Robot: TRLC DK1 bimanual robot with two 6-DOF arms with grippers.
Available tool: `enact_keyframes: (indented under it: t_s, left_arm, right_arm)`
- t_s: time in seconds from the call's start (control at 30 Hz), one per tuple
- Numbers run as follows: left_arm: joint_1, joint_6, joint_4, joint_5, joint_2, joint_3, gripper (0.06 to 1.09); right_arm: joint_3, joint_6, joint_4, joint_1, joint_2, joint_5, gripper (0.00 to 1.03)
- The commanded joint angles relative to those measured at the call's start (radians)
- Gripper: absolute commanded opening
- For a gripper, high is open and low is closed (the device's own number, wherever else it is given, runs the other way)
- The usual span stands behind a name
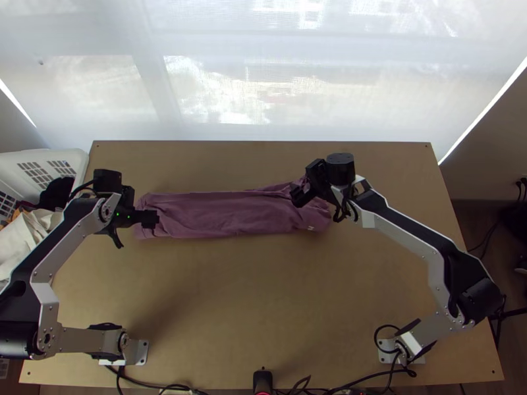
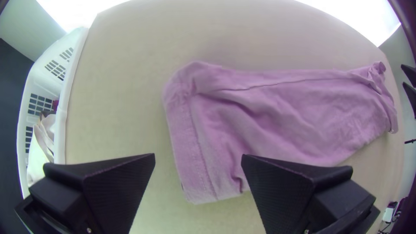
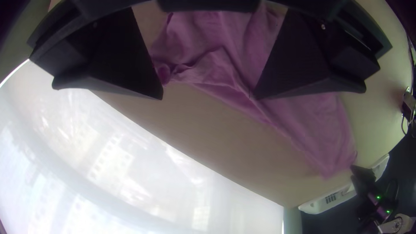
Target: Fold the t-shirt
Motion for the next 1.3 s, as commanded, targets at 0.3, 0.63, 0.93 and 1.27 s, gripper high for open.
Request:
enact_keyframes:
  t_s: [0.3, 0.63, 0.93, 1.27]
  left_arm:
    - [0.006, -0.112, -0.04, 0.0, 0.056, 0.009, 1.03]
    - [0.006, -0.135, -0.041, 0.01, 0.093, 0.044, 1.02]
    - [0.006, -0.152, -0.041, 0.02, 0.125, 0.056, 1.02]
    - [0.006, -0.164, -0.041, 0.02, 0.171, 0.061, 1.02]
  right_arm:
    - [0.024, 0.011, -0.045, 0.18, 0.008, 0.002, 0.98]
    - [0.039, 0.012, -0.037, 0.249, 0.134, 0.002, 0.98]
    - [0.069, 0.006, -0.036, 0.245, 0.244, 0.004, 0.98]
    - [0.072, -0.002, -0.028, 0.216, 0.296, 0.006, 0.98]
